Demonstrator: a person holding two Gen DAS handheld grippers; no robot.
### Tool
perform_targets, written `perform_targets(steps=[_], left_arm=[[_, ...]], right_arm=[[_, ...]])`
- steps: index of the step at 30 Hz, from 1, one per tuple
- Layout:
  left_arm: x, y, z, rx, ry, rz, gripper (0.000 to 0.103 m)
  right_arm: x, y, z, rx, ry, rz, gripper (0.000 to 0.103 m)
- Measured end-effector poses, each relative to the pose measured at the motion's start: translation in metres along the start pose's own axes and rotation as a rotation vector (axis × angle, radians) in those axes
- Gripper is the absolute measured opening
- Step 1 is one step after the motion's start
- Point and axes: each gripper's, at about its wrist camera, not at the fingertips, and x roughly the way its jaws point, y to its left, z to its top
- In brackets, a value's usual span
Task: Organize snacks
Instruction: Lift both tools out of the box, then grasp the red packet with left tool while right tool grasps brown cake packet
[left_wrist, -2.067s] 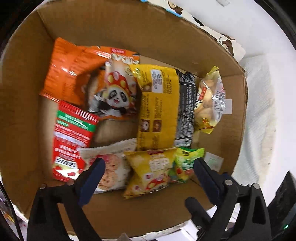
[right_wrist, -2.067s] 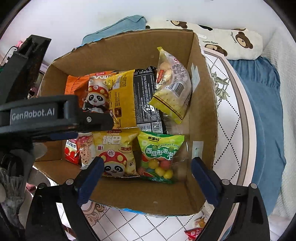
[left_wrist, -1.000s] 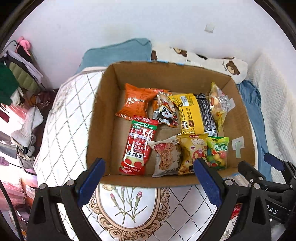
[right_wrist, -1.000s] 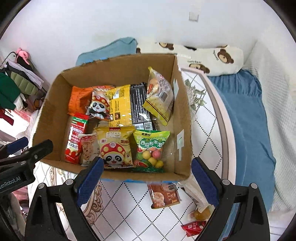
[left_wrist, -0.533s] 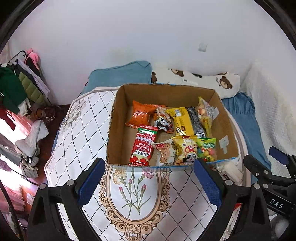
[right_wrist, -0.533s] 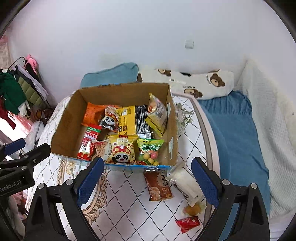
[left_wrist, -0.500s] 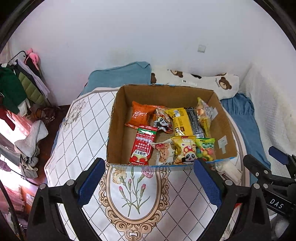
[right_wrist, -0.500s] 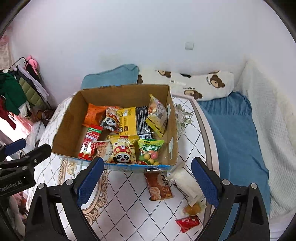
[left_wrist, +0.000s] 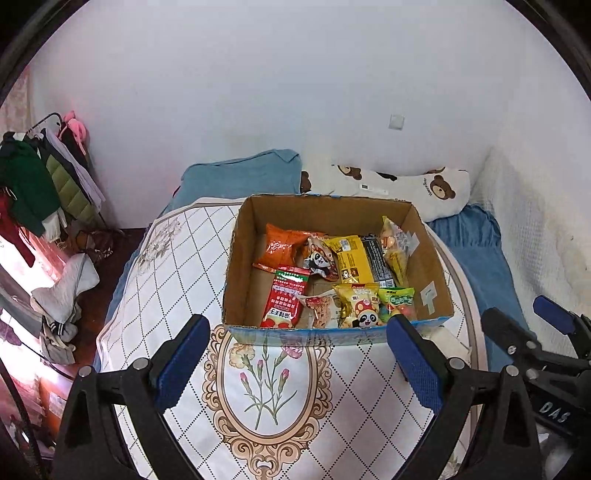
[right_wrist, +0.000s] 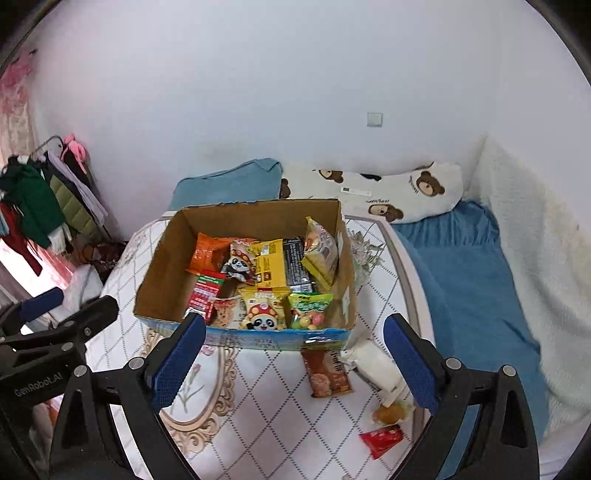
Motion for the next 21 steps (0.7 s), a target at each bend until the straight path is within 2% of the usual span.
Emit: perform_targets(steps=[3,7,14,19,20,21], left_arm=[[0.011,0.001,-0.007,-0.007,0.023,0.012,0.098],[0.042,0.002,-0.026,-0.018,0.114,0.032,0.098],[0.098,0.0,-0.063,-0.028,0.287,0.045,0.098],[0.123,-0.001,-0.085,-0.027,0.375,0.048,0.098],[0.127,0.0,-0.088,-0.029,0.39,0.049,0.098],[0.131,0.002,-0.093,-0.033,0.406,0.051,0.098]], right_arm=[[0.01,-0.024,-0.008,0.095,0.044,0.009,0.101],[0.04,-0.077,-0.036,0.279,0.172,-0.009,0.101],[0.115,-0.169,-0.129,0.575,0.444,-0.075,0.101],[0.154,-0.199,-0.185,0.738,0.542,-0.09,0.1],[0.161,-0.199,-0.193,0.751,0.548,-0.085,0.099],[0.165,-0.198,-0.197,0.753,0.549,-0.08,0.092]])
